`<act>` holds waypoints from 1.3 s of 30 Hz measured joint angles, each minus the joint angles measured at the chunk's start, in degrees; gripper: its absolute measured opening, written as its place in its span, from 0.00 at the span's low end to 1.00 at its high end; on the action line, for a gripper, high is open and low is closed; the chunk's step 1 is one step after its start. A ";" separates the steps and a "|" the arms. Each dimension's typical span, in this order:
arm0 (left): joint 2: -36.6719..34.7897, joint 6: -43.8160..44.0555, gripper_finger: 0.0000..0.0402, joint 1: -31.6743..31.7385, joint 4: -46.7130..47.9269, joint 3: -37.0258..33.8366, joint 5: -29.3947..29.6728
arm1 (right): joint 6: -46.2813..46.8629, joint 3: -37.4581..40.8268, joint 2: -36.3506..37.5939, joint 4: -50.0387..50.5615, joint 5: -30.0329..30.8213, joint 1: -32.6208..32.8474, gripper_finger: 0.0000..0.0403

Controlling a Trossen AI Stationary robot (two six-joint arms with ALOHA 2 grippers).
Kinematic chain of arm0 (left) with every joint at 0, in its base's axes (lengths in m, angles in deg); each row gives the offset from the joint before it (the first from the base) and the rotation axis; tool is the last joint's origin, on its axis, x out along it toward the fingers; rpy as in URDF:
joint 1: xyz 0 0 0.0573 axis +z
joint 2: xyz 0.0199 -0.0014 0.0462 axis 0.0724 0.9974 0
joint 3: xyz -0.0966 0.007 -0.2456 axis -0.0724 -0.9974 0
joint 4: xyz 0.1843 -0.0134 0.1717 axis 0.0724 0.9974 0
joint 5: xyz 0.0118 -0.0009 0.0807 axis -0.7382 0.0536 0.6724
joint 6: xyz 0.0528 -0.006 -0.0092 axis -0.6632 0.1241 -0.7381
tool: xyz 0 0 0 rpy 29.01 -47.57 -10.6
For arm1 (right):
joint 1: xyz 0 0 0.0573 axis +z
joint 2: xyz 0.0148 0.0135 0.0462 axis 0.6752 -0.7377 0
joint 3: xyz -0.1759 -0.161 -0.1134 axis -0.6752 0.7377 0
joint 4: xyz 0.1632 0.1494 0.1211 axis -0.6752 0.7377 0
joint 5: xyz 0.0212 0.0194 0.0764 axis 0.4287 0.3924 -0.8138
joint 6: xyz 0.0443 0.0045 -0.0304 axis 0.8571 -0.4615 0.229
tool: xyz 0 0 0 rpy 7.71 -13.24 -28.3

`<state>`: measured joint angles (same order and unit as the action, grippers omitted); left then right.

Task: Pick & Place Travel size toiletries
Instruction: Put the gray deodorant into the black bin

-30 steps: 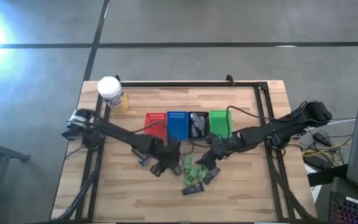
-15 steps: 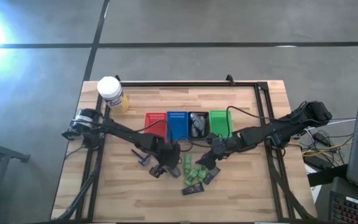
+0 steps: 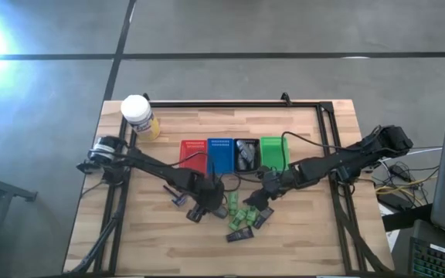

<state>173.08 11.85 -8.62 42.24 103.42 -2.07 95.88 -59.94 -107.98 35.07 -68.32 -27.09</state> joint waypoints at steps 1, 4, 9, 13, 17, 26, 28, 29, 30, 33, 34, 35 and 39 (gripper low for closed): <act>-0.42 0.44 0.49 -0.42 0.01 0.36 1.10 | 1.22 0.00 0.02 -0.10 -0.46 0.00 0.90; -1.93 2.00 0.49 -1.52 -0.63 0.94 3.98 | 4.87 0.60 0.02 -2.69 -1.37 -0.02 0.90; -3.33 7.05 0.49 -2.13 0.52 0.26 7.37 | 10.69 5.94 0.01 -17.16 -1.27 -0.02 0.90; -5.28 10.32 0.49 -2.41 -0.18 0.31 11.28 | 15.28 10.76 -0.01 -26.35 2.00 -0.02 0.90; -6.75 13.31 0.49 -2.40 -0.82 0.40 15.10 | 16.66 13.55 -0.07 -29.57 4.47 -0.02 0.90; -9.42 18.10 0.49 -2.21 -6.71 3.34 20.99 | 13.26 11.60 -0.02 -30.92 6.79 -0.13 0.90; -9.42 18.07 0.49 -2.05 -6.57 4.35 21.59 | 12.14 10.54 -0.03 -31.02 7.39 -0.24 0.90; -9.40 18.08 0.49 -1.87 -6.95 4.96 21.91 | 11.77 9.92 -0.03 -31.23 7.50 -0.29 0.90; -9.36 18.07 0.49 -1.85 -7.14 5.34 22.42 | 11.40 9.30 -0.05 -31.23 7.55 -0.35 0.90; -9.23 18.08 0.49 -1.35 -6.42 6.17 23.09 | 10.48 7.99 -0.05 -31.32 7.82 -0.44 0.90; -9.18 18.10 0.49 -1.23 -6.66 6.48 23.10 | 10.50 7.82 -0.05 -31.20 8.02 -0.46 0.90; -9.18 18.10 0.49 -1.18 -6.64 6.73 23.26 | 10.50 7.69 -0.05 -31.09 8.38 -0.52 0.90; -9.18 17.36 0.49 -1.16 -6.53 7.26 24.13 | 11.03 7.54 -0.05 -31.43 9.23 -0.84 0.86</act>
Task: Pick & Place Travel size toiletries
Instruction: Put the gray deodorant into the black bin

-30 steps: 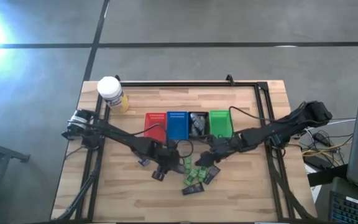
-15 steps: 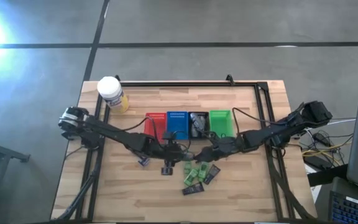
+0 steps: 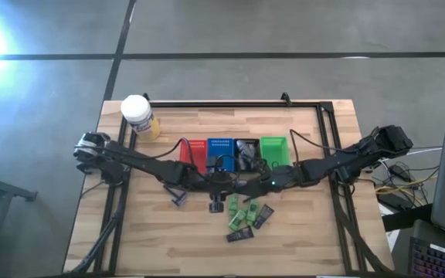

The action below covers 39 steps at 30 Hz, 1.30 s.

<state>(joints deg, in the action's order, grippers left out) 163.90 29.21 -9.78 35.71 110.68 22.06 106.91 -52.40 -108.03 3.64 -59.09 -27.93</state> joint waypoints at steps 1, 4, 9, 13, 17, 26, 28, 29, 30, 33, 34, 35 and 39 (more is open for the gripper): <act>0.00 -0.12 0.49 0.00 0.05 0.00 0.02 | 0.31 0.00 0.00 0.05 0.02 0.00 0.84; 0.00 -0.16 0.49 0.07 0.02 -0.01 0.22 | 0.56 0.00 0.00 -0.25 0.00 0.01 0.78; 0.00 -0.20 0.49 0.04 0.20 -0.02 0.22 | 0.96 0.00 0.00 -0.64 0.00 -0.10 0.68; 0.00 -0.34 0.49 0.04 0.34 -0.02 0.19 | 1.03 0.00 0.00 -1.49 -0.02 -0.21 0.60; 0.00 -0.66 0.49 0.04 0.47 -0.13 0.18 | 1.23 0.00 -0.02 -1.47 -0.04 -0.30 0.52; 0.00 1.88 0.67 -0.59 1.79 -0.17 -0.09 | 0.17 0.00 -0.01 0.61 1.97 -0.30 0.46; -0.11 4.59 0.76 -1.09 5.74 0.06 -0.11 | -0.38 -0.02 0.04 2.47 3.71 -0.30 0.46; -0.34 6.46 0.79 -1.34 8.11 0.23 -0.23 | -0.61 -0.02 0.20 3.58 4.92 -0.29 0.46; -0.70 8.69 0.83 -1.69 10.65 0.35 -0.55 | -0.81 -0.02 0.54 4.78 6.40 -0.30 0.46; -2.39 14.29 0.89 -3.29 16.10 0.46 -0.22 | -2.44 0.00 2.48 8.95 11.43 -0.41 0.45; -3.15 15.71 0.90 -3.99 17.27 0.44 0.57 | -3.32 0.00 3.42 10.70 13.45 -0.39 0.44; -3.94 17.04 0.91 -4.86 18.17 0.29 1.83 | -4.14 0.00 4.54 12.71 15.63 -0.35 0.43; -6.71 22.51 0.90 -7.55 23.52 -0.47 6.14 | -4.79 -2.97 8.74 30.03 24.65 -0.36 0.40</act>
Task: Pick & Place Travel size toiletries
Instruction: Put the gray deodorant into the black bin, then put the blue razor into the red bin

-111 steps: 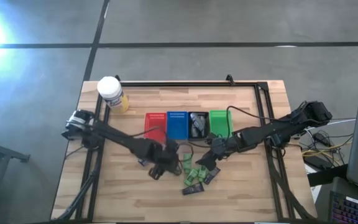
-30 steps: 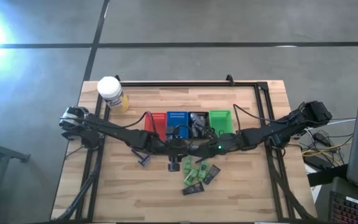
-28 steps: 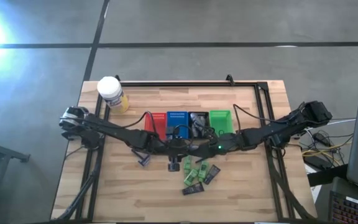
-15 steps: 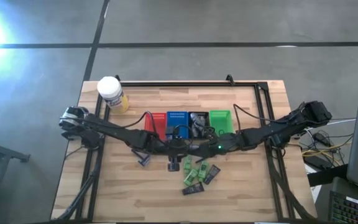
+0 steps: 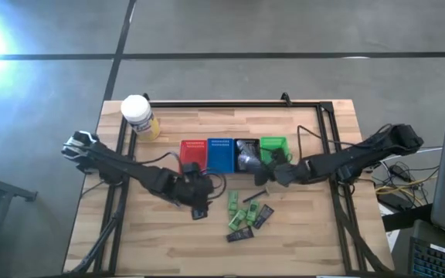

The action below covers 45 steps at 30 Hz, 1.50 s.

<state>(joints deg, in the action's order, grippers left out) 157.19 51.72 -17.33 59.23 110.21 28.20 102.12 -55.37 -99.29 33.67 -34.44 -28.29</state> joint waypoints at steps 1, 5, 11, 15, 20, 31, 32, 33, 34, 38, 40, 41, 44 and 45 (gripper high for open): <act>-0.55 1.38 0.90 -0.31 1.60 -0.09 0.37 | 0.19 -1.06 0.49 4.77 1.41 -0.18 0.40; -2.08 4.98 0.88 -0.98 5.50 -1.17 0.56 | -1.88 -3.63 -0.32 15.50 0.85 -2.26 0.36; -4.15 6.09 0.87 -1.21 5.52 -5.12 -0.25 | -4.34 -3.70 -4.37 14.71 -0.34 -7.42 0.25; -5.61 6.25 0.87 -1.23 4.80 -7.48 -0.37 | -7.68 -3.70 -5.92 10.88 -4.19 -9.57 0.19; -7.42 3.19 0.87 -1.36 4.01 -9.67 -3.81 | -8.96 -3.70 -4.22 7.94 -5.71 -8.52 0.20; -8.30 8.53 0.87 1.12 3.55 -19.62 -17.48 | -12.18 -8.30 -3.17 12.69 -10.37 -3.34 0.56; -8.30 11.05 0.87 1.73 3.42 -19.92 -17.54 | -11.70 -8.61 -3.27 13.27 -10.10 -3.20 0.59; -8.30 13.44 0.87 2.30 3.30 -20.13 -17.58 | -11.06 -8.76 -3.27 14.10 -9.92 -3.13 0.62; -8.33 15.83 0.87 2.93 3.08 -20.35 -17.67 | -10.69 -8.86 -3.24 15.13 -9.85 -3.13 0.65; -8.39 24.86 0.87 5.61 1.40 -21.09 -18.90 | -8.91 -8.85 -3.23 15.83 -9.72 -3.16 0.72; -8.33 27.50 0.86 6.53 -1.57 -21.57 -19.12 | -8.17 -8.66 -3.23 16.33 -9.78 -3.15 0.75; -8.05 28.23 0.86 6.82 -2.51 -21.64 -19.12 | -7.78 -8.60 -3.23 16.59 -9.91 -3.14 0.76; -6.61 28.63 0.82 7.53 -4.59 -21.67 -18.78 | -7.51 -8.59 -3.23 16.77 -9.94 -3.15 0.78; -5.94 28.73 0.81 7.78 -4.60 -21.67 -18.72 | -7.51 -8.59 -3.23 16.81 -9.94 -3.15 0.78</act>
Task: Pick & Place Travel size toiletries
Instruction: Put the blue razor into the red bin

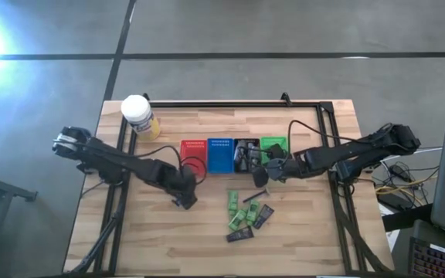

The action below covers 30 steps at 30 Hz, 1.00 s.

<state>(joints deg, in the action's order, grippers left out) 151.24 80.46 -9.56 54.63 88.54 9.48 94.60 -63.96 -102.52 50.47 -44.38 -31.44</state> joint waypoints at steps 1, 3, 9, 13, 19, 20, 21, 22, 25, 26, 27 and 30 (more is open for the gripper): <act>0.65 0.17 0.79 0.13 -0.03 0.00 0.05 | -0.10 0.00 0.00 -0.08 -0.02 0.00 0.79; 2.46 0.40 0.76 0.17 -0.34 0.00 0.38 | -0.35 0.00 0.00 -0.02 -0.04 0.00 0.79; 8.51 0.64 0.71 0.15 -3.03 0.52 0.30 | -0.70 0.04 0.07 -0.02 -0.04 0.06 0.77; 10.99 0.52 0.65 0.10 -1.11 2.24 0.42 | -1.66 0.07 0.07 0.19 -0.15 0.09 0.73; 11.68 -0.26 0.48 0.10 2.74 3.72 0.22 | -1.64 0.09 0.07 1.61 -0.19 0.09 0.67; 11.64 -0.56 0.45 0.10 2.66 3.72 0.12 | -1.66 0.11 0.07 1.71 -0.20 0.09 0.66; 11.61 -0.65 0.41 0.10 2.67 3.72 0.13 | -1.72 0.11 0.07 1.69 -0.20 0.09 0.65; 11.61 -0.65 0.38 0.10 2.62 3.74 0.12 | -1.75 0.11 0.07 1.70 -0.18 0.09 0.64; 11.61 -0.65 0.27 0.10 2.53 3.72 0.15 | -1.97 0.11 0.07 1.71 -0.17 0.09 0.62; 11.61 -0.65 0.23 0.10 2.44 3.72 0.15 | -2.05 0.11 0.07 1.71 -0.17 0.09 0.62; 11.58 -0.65 0.19 0.10 2.30 3.72 0.15 | -2.12 0.12 0.07 1.71 -0.17 0.09 0.61; 11.36 -0.65 0.09 0.10 2.17 4.21 0.24 | -2.16 0.22 0.07 1.90 -0.17 0.09 0.60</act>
<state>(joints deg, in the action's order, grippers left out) 162.60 79.81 -9.45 56.80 92.75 9.72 92.44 -63.75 -102.45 52.38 -44.55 -31.35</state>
